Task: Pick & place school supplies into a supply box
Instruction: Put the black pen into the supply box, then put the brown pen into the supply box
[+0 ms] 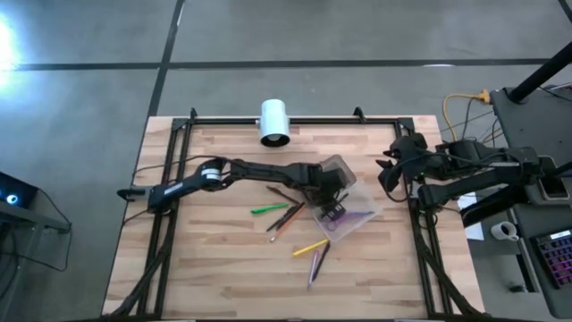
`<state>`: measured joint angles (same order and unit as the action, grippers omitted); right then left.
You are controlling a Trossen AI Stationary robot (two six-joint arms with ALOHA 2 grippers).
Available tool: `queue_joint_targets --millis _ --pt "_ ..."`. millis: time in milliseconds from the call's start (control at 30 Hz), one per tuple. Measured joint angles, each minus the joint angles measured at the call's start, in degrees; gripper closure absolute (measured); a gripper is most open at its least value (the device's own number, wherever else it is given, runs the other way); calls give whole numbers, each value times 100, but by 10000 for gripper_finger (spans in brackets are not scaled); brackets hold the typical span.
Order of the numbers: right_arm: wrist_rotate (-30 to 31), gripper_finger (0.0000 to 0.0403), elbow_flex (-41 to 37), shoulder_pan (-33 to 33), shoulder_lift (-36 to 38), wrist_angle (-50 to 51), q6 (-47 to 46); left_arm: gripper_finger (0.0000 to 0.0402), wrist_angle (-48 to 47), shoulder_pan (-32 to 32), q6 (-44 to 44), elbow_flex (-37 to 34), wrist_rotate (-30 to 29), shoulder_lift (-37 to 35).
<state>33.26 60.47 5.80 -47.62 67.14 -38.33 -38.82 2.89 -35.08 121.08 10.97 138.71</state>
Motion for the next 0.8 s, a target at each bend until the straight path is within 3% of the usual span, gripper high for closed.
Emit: queue_joint_targets --millis 133,400,700,800 --pt "-3 239 -14 -8 -15 -3 139 299 17 -97 45 152 -624 -6" --pt "-3 239 -14 -8 -9 -7 146 221 -1188 -151 378 426 -715 -53" --pt "-5 239 -27 -8 -13 -12 146 213 -1566 -643 1215 -22 -2088 -1051" --pt "-6 239 -29 -8 -14 -14 146 213 -1581 -686 1371 -523 -2393 -1509"
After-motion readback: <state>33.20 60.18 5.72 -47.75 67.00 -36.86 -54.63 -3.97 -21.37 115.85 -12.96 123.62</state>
